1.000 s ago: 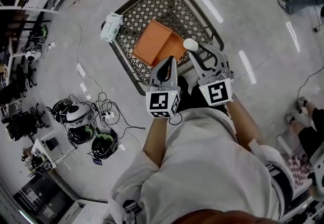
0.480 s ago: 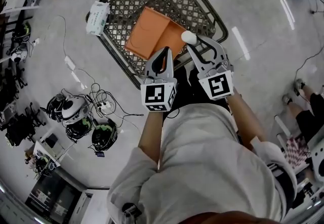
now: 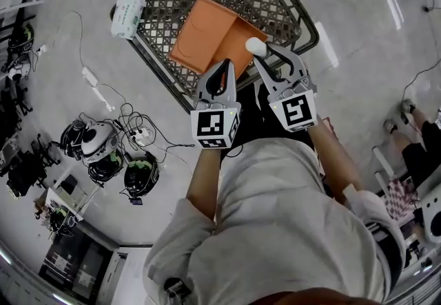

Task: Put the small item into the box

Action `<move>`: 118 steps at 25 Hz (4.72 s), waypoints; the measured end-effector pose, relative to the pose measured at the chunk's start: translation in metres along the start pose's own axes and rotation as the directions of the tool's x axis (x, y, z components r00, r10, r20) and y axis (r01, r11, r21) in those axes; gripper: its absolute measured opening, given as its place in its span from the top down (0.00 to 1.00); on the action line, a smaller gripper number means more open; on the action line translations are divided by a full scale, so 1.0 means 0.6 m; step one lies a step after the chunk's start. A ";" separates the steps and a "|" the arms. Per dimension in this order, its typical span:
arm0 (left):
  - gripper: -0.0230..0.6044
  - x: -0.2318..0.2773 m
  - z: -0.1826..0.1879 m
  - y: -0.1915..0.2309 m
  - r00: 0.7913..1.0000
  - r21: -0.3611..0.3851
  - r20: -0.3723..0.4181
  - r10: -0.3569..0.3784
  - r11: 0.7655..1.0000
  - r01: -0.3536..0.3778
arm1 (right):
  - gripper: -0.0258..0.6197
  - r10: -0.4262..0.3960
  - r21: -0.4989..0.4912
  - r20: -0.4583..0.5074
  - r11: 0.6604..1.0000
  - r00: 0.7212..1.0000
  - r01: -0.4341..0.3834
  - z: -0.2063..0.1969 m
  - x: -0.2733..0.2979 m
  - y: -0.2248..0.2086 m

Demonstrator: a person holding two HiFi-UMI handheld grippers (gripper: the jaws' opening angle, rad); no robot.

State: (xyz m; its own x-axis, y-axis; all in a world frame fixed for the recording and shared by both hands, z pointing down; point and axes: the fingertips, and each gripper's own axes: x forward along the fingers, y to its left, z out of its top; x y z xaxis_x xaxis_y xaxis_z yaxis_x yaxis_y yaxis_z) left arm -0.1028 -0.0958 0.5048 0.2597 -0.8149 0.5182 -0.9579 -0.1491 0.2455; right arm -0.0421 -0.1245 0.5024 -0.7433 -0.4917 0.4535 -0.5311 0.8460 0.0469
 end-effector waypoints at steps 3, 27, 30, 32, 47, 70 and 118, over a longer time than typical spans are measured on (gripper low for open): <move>0.95 -0.002 -0.017 0.012 1.000 -0.003 -0.029 0.006 1.000 -0.006 | 0.77 0.003 0.051 -0.018 0.999 1.000 -0.002 -0.014 0.007 0.002; 0.95 0.069 -0.104 0.058 0.982 -0.031 -0.178 -0.062 0.998 0.057 | 0.77 -0.014 0.373 -0.296 0.919 0.955 0.129 -0.141 0.087 -0.003; 0.95 0.080 -0.117 0.065 0.978 -0.025 -0.199 -0.067 0.998 0.064 | 0.77 -0.020 0.391 -0.326 0.907 0.945 0.154 -0.151 0.099 -0.005; 0.95 0.085 -0.129 0.068 0.973 -0.022 -0.218 -0.075 0.997 0.072 | 0.77 -0.021 0.394 -0.343 0.904 0.939 0.164 -0.159 0.107 -0.003; 0.95 0.099 -0.191 0.090 0.954 -0.075 -0.289 -0.084 0.995 0.065 | 0.77 0.047 0.395 -0.486 0.903 0.873 0.171 -0.236 0.173 0.025; 0.95 0.100 -0.223 0.118 0.947 -0.132 -0.314 -0.068 0.991 0.028 | 0.77 0.076 0.303 -0.651 0.938 0.755 0.167 -0.305 0.218 0.033; 0.95 0.072 -0.119 0.068 0.975 -0.028 -0.219 -0.019 1.000 0.013 | 0.93 -0.014 0.327 -0.332 0.936 0.943 0.129 -0.162 0.121 -0.017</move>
State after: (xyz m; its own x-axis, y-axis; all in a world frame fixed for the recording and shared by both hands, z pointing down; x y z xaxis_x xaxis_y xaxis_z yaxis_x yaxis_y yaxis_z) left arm -0.1219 -0.0971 0.5954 0.2987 -0.6692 0.6804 -0.9504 -0.1442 0.2755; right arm -0.0511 -0.1485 0.6212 -0.5586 -0.4076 0.7224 -0.7262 0.6611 -0.1885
